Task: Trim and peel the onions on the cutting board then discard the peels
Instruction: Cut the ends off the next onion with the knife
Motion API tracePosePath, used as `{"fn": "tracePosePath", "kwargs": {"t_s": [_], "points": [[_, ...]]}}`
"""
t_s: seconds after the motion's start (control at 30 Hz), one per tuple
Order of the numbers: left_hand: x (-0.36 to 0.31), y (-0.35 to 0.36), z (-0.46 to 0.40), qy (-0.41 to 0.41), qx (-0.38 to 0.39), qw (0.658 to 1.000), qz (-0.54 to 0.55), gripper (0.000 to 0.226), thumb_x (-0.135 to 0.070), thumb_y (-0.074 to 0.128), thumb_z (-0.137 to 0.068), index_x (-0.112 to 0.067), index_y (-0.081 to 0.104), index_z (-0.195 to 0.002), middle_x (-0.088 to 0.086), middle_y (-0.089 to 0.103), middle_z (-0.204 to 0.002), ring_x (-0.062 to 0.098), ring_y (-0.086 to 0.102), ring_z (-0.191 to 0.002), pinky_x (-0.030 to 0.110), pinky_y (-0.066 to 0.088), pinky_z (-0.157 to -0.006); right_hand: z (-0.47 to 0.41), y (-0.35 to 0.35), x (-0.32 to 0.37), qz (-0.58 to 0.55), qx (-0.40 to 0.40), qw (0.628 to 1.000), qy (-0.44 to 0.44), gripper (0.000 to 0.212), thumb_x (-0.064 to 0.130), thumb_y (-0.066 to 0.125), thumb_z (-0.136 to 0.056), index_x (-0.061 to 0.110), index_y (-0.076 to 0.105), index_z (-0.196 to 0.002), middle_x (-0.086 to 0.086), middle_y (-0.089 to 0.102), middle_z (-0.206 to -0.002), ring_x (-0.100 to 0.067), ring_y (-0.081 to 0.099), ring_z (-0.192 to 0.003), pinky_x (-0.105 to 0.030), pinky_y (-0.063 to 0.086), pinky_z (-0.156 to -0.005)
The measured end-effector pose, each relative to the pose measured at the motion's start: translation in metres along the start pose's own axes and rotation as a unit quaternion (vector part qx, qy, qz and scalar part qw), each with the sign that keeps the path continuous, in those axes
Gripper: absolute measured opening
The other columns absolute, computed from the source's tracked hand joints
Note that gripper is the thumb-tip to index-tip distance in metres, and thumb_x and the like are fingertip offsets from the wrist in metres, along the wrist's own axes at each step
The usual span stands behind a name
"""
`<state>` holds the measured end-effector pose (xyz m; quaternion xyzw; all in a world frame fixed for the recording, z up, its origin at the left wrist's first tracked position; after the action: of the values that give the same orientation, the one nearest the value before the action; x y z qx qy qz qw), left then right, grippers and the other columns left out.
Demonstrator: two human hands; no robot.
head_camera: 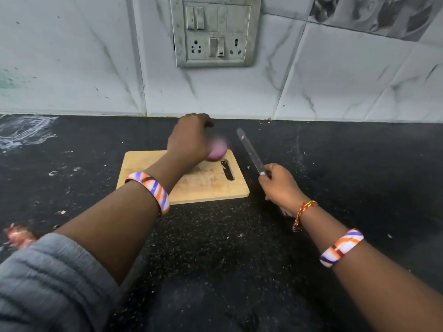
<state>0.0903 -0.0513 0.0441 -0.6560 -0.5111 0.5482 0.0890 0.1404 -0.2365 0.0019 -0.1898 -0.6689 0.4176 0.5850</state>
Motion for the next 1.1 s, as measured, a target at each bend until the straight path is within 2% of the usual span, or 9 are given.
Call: {"fn": "tracePosePath", "kwargs": {"t_s": [0.1, 0.2, 0.53, 0.67, 0.73, 0.8, 0.93, 1.0, 1.1], "points": [[-0.021, 0.006, 0.003, -0.103, 0.091, 0.974, 0.180, 0.037, -0.022, 0.074, -0.075, -0.003, 0.062, -0.105, 0.011, 0.061, -0.094, 0.021, 0.059, -0.086, 0.033, 0.052, -0.080, 0.016, -0.004, 0.005, -0.092, 0.006, 0.994, -0.063, 0.027, 0.010, 0.045, -0.094, 0.011, 0.048, -0.121, -0.004, 0.054, -0.086, -0.014, 0.053, -0.065, -0.029, 0.050, -0.058], [-0.031, 0.006, 0.008, -0.237, 0.149, 0.895, 0.346, 0.046, -0.016, 0.077, -0.070, 0.006, 0.057, -0.105, 0.018, 0.063, -0.093, 0.025, 0.062, -0.082, 0.041, 0.056, -0.082, 0.028, -0.004, 0.008, -0.074, 0.014, 0.988, -0.134, 0.033, 0.010, 0.047, -0.093, 0.011, 0.048, -0.126, -0.007, 0.053, -0.094, -0.017, 0.050, -0.076, -0.036, 0.047, -0.070], [-0.009, -0.031, 0.021, -0.306, 0.027, 0.859, 0.410, 0.006, 0.002, 0.066, -0.079, 0.003, 0.060, -0.080, 0.015, 0.065, -0.073, 0.019, 0.064, -0.058, 0.026, 0.057, -0.052, 0.050, 0.005, 0.007, -0.075, 0.043, 0.977, -0.196, 0.034, 0.007, 0.050, -0.090, 0.017, 0.050, -0.123, -0.001, 0.050, -0.098, -0.006, 0.044, -0.072, -0.020, 0.038, -0.062], [0.008, -0.057, 0.032, -0.293, -0.022, 0.857, 0.423, 0.019, 0.005, 0.059, -0.085, -0.002, 0.055, -0.067, 0.010, 0.058, -0.063, 0.009, 0.056, -0.037, 0.019, 0.052, -0.041, 0.055, 0.009, 0.006, -0.107, 0.040, 0.976, -0.185, 0.030, 0.006, 0.049, -0.090, 0.020, 0.052, -0.117, 0.008, 0.047, -0.088, -0.005, 0.045, -0.076, -0.018, 0.037, -0.063], [0.016, -0.074, 0.038, -0.272, 0.011, 0.883, 0.383, 0.017, 0.005, 0.060, -0.084, -0.001, 0.058, -0.068, 0.011, 0.059, -0.066, 0.011, 0.059, -0.042, 0.020, 0.054, -0.045, 0.057, 0.013, 0.007, -0.112, 0.036, 0.978, -0.174, 0.030, 0.006, 0.049, -0.090, 0.014, 0.052, -0.119, 0.010, 0.046, -0.085, -0.004, 0.045, -0.076, -0.018, 0.036, -0.064], [0.019, -0.090, 0.046, -0.245, 0.165, 0.920, 0.258, 0.011, 0.002, 0.059, -0.085, 0.000, 0.062, -0.075, 0.010, 0.064, -0.065, 0.013, 0.062, -0.051, 0.023, 0.055, -0.052, 0.058, 0.017, 0.011, -0.104, 0.027, 0.981, -0.163, 0.030, 0.007, 0.050, -0.090, 0.013, 0.052, -0.119, 0.008, 0.046, -0.085, -0.011, 0.047, -0.079, -0.023, 0.038, -0.064], [0.019, -0.115, 0.067, -0.152, 0.486, 0.853, -0.110, 0.024, -0.016, 0.051, -0.092, -0.009, 0.062, -0.112, -0.002, 0.070, -0.100, 0.013, 0.061, -0.100, 0.035, 0.044, -0.094, 0.061, 0.028, 0.026, -0.098, 0.012, 0.983, -0.154, 0.029, 0.009, 0.051, -0.089, 0.009, 0.053, -0.118, 0.000, 0.050, -0.089, -0.019, 0.049, -0.082, -0.028, 0.039, -0.065], [0.018, -0.120, 0.068, -0.075, 0.465, 0.858, -0.206, 0.030, -0.011, 0.051, -0.092, -0.011, 0.059, -0.121, 0.001, 0.062, -0.123, 0.015, 0.052, -0.120, 0.035, 0.035, -0.106, 0.064, 0.032, 0.034, -0.099, 0.011, 0.983, -0.153, 0.032, 0.009, 0.054, -0.088, 0.008, 0.054, -0.119, -0.001, 0.051, -0.092, -0.015, 0.049, -0.076, -0.028, 0.040, -0.064], [0.022, -0.124, 0.066, -0.043, 0.344, 0.920, -0.184, 0.026, -0.010, 0.065, -0.082, -0.009, 0.068, -0.108, 0.004, 0.070, -0.106, 0.014, 0.061, -0.103, 0.029, 0.043, -0.091, 0.070, 0.033, 0.043, -0.092, 0.010, 0.985, -0.149, 0.041, 0.012, 0.066, -0.082, 0.012, 0.054, -0.120, 0.002, 0.050, -0.098, -0.010, 0.048, -0.079, -0.027, 0.043, -0.072]]}}
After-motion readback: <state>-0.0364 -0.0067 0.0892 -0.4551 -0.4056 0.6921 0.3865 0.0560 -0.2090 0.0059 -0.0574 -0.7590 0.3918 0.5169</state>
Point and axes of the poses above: each hand's wrist, its own z-axis away from the middle knuckle, its own y-axis out of the palm, x = y × z, the point moved 1 cm from there along -z, towards the middle knuckle
